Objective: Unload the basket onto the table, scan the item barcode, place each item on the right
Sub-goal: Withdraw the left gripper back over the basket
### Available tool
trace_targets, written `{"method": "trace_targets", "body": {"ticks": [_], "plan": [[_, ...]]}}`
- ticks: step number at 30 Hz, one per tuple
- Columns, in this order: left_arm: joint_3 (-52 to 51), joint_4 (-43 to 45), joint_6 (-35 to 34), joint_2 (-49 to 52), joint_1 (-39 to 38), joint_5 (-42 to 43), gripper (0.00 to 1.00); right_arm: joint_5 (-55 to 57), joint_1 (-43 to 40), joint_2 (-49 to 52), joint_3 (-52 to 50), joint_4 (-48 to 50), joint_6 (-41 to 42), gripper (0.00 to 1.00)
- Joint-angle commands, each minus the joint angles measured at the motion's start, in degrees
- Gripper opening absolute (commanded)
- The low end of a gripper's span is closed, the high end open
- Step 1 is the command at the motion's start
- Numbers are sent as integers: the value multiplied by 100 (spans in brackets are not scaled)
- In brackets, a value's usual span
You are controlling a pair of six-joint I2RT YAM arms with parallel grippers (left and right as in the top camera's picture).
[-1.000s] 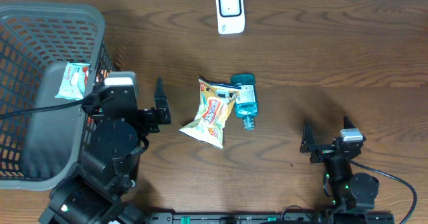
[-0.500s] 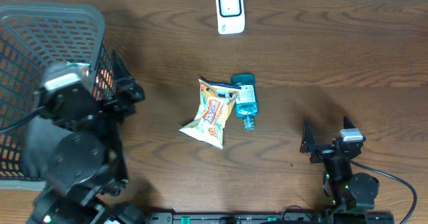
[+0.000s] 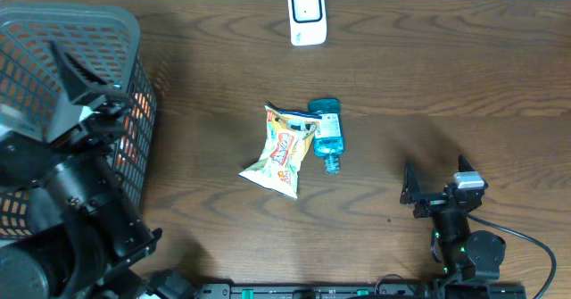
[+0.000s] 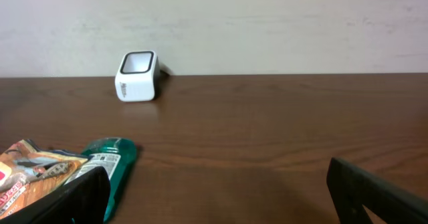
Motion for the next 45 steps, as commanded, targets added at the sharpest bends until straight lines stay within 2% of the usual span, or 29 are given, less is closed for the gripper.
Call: {"method": "trace_targets", "body": {"ticks": [1,4,14,22,27,31,37,45], "plan": [[83,153,1266,2,-2,-166,98,20,33,-24,-7,-22,-44,99],[83,199,1591,2,-2,-79,98,17,33,-24,-7,-22,-44,99],[83,210,1825,9,7,-81,98,17,33,-24,-7,-22,-44,99],[81,201,1818,-4,586,-81,98,20,33,-24,-7,-22,-44,99],[76,76,1650,-13,879,-79,98,20,33,-24,-7,-22,-44,99],[76,-81,1366,-44,901,-72,98,20,33,-24,-7,-22,-44,99],[70,-186,1340,-129,901,28,98,20,33,-24,-7,-22,-44,99],[-87,-186,1012,-815,901,31,98,20,33,-24,-7,-22,-44,99]]}}
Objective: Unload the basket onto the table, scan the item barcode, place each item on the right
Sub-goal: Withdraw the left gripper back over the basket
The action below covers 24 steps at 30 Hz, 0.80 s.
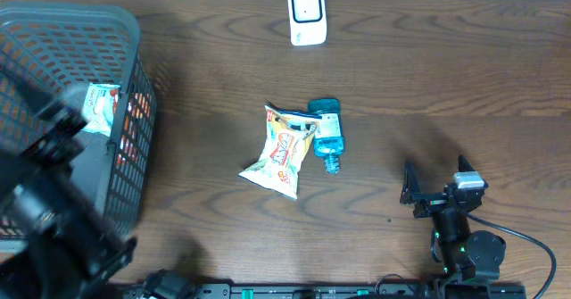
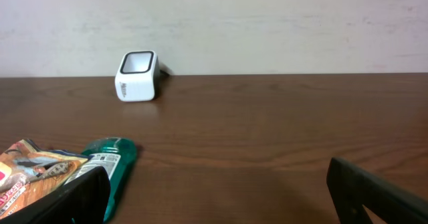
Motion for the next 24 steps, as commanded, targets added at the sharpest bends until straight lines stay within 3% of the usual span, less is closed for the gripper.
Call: {"method": "trace_targets", "body": {"ticks": [1,7,24], "plan": [[-83,26,-315,-450,26,11,98,17,33,-24,-7,-22,-46,99],[-284,26,-608,-929,26,94,98,20,33,-24,-7,-22,-46,99],[-601,59,-605,-879,289,483,98,20,33,-24,-7,-22,-46,99]]}}
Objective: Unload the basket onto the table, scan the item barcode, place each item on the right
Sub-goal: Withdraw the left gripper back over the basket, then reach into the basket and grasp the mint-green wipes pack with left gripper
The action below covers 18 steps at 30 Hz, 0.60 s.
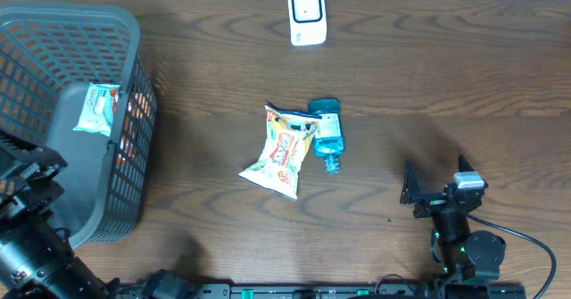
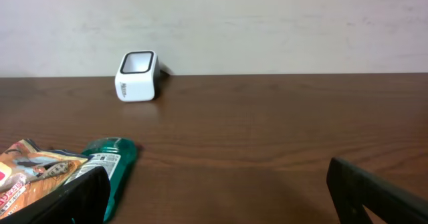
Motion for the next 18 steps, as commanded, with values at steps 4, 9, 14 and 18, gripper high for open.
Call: {"method": "trace_targets", "body": {"ticks": [4,9,14,18], "plan": [[-24,28,-50,232,354,184,98,20,33,-24,-7,-22,-46,99],[-24,33,-50,763,782,308,98,17,33,-24,-7,-22,-46,99],[-24,22,-107,1484,1351,520,98,20,33,-24,-7,-22,-46,99],[-24,-160,-745,1965,1757,590,98,20,33,-24,-7,-22,-46,99]]}}
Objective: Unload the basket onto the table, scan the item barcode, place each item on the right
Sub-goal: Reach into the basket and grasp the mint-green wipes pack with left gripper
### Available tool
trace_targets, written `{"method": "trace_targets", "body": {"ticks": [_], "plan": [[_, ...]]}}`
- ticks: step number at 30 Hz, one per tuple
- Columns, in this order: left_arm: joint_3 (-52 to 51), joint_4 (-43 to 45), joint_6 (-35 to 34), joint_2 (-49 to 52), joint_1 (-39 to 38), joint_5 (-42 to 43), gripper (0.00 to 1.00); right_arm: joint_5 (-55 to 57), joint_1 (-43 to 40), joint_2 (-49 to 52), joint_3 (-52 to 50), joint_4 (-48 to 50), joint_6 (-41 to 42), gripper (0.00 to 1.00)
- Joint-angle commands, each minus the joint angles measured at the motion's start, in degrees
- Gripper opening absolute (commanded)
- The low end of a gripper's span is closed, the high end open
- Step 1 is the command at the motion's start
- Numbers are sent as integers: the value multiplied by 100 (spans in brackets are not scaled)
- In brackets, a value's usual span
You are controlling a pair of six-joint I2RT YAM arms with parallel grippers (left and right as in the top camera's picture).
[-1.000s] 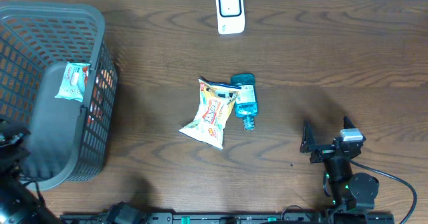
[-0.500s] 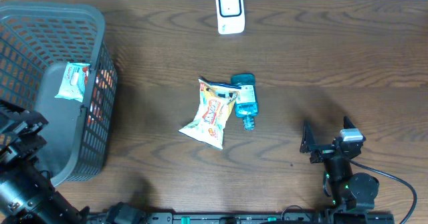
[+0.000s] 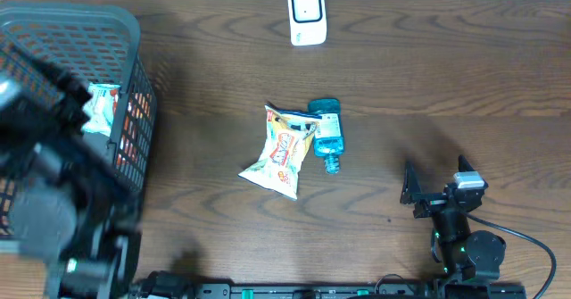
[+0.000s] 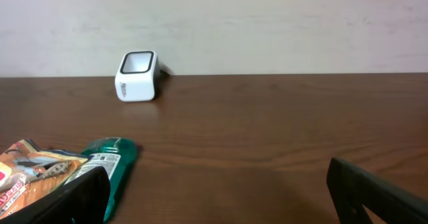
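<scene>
A white barcode scanner (image 3: 306, 15) stands at the table's far edge, also visible in the right wrist view (image 4: 137, 75). A yellow snack bag (image 3: 278, 153) and a teal bottle (image 3: 326, 133) lie side by side mid-table. My right gripper (image 4: 217, 207) rests open near the front edge, nothing between its fingers (image 4: 73, 197). My left arm (image 3: 49, 178) is a blurred dark mass over the front of the basket. Its jaws cannot be made out.
A dark mesh basket (image 3: 98, 22) fills the left side of the table. A small white packet (image 3: 103, 103) lies inside it, partly behind the left arm. Bare wood lies between the scanner and the two items.
My left arm was low at the front left corner, clear of the basket. Now it is up over the basket's front part, blurred, covering part of the white packet. Nothing else moved.
At first my left arm stood over the basket. Then a white packet lay inside the basket and the arm was lower left, then down at the corner. Now the arm is over the basket again. The right arm, bag, bottle and scanner stayed put.
</scene>
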Motion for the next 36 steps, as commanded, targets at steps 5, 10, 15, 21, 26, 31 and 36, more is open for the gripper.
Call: {"method": "trace_targets", "body": {"ticks": [5,10,15,21,26,31,36], "plan": [[-22,-485,-1196,708,837,719,98,17,33,-24,-7,-22,-46,99],[-22,-673,-1731,1191,1464,1049,98,17,33,-24,-7,-22,-46,99],[-22,-1056,-2396,1681,2149,2006,98,20,33,-24,-7,-22,-46,99],[-22,-1290,-2955,2332,2992,2944,98,20,33,-24,-7,-22,-46,99],[-17,-1725,-3687,2983,3591,3947,98,20,33,-24,-7,-22,-46,99],[-15,-1961,-3685,3716,3718,4079,98,20,33,-24,-7,-22,-46,99],[-15,-2179,-3574,4343,3679,4236,98,20,33,-24,-7,-24,-46,99]]}}
